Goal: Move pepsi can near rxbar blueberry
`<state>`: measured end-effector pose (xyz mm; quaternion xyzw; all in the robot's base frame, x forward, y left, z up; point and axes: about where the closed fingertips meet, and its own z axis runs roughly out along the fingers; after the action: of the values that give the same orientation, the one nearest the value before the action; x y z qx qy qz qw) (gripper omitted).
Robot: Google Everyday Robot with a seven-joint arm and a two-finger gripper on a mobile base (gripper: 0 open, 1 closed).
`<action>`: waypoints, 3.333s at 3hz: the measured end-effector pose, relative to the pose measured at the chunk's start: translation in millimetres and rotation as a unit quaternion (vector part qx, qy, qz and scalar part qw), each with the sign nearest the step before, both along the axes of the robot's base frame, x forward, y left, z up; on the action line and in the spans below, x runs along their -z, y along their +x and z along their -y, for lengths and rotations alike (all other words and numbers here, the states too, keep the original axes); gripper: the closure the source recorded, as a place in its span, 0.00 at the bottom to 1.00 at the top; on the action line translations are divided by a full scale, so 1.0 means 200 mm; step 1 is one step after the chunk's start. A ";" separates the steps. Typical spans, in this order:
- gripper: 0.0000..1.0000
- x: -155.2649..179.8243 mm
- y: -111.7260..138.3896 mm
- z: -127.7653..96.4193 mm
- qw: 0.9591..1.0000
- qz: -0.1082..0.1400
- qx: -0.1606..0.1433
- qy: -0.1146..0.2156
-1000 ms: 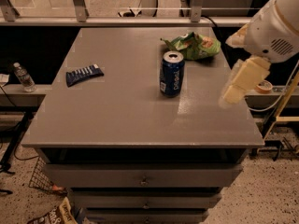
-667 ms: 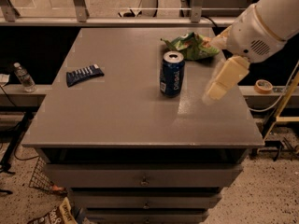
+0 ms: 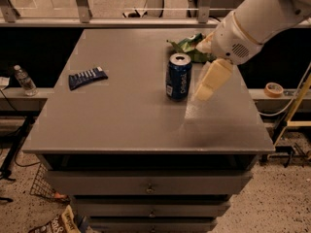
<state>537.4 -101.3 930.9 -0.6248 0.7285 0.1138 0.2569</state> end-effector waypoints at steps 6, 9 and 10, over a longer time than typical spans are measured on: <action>0.45 0.15 0.24 -0.21 1.000 -0.001 -0.016 -0.005; 1.00 -0.02 0.20 -0.35 0.998 0.012 -0.050 0.042; 1.00 -0.05 0.22 -0.41 0.997 0.018 -0.046 0.058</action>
Offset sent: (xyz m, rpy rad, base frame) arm 0.0351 0.0231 -0.0208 -0.0399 -0.0277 0.0148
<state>581.7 -18.5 941.3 -0.6434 0.6868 0.1561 0.2999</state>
